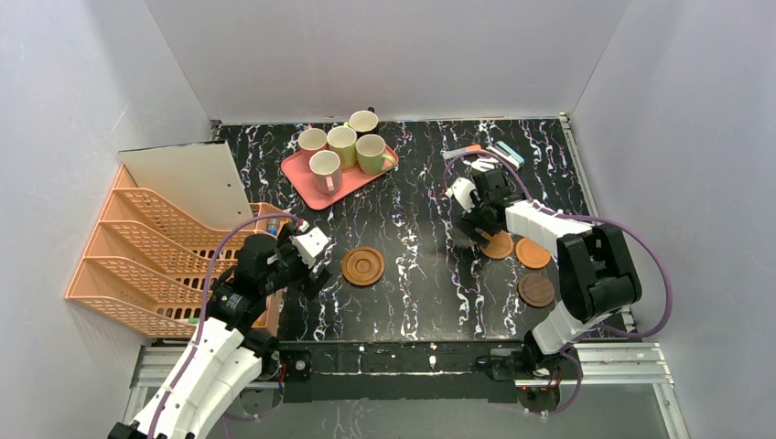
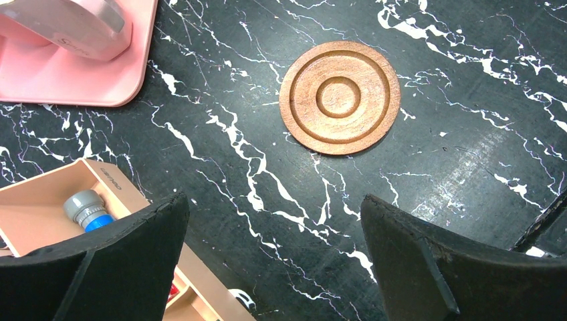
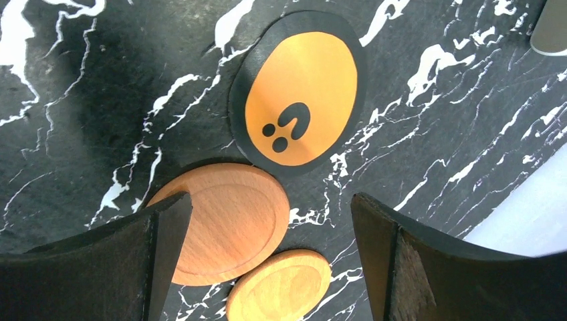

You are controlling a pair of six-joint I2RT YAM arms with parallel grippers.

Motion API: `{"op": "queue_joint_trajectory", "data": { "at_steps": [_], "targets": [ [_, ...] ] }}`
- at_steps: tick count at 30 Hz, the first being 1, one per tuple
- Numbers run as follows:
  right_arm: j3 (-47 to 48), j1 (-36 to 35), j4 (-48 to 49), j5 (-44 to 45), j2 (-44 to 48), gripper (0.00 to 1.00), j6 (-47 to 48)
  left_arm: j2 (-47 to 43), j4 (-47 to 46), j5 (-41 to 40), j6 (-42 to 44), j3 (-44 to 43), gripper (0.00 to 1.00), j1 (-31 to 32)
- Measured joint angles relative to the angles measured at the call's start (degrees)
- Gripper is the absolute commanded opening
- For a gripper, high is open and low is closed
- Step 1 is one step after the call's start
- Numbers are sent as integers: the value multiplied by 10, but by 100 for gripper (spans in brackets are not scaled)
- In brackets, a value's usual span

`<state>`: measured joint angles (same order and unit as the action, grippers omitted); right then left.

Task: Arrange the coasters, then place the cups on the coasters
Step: Move the coaster to the center of the board.

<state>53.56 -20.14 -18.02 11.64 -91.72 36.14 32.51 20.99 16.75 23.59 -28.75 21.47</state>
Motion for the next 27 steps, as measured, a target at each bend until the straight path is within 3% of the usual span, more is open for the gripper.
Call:
{"op": "queue_joint_trajectory", "data": {
  "at_steps": [17, 27],
  "targets": [
    [1, -7, -5, -4, -5, 99, 1, 0, 0, 0, 0, 0, 98, 0],
    [35, -110, -66, -144, -26, 99, 5, 0, 0, 0, 0, 0, 98, 0]
  ]
}}
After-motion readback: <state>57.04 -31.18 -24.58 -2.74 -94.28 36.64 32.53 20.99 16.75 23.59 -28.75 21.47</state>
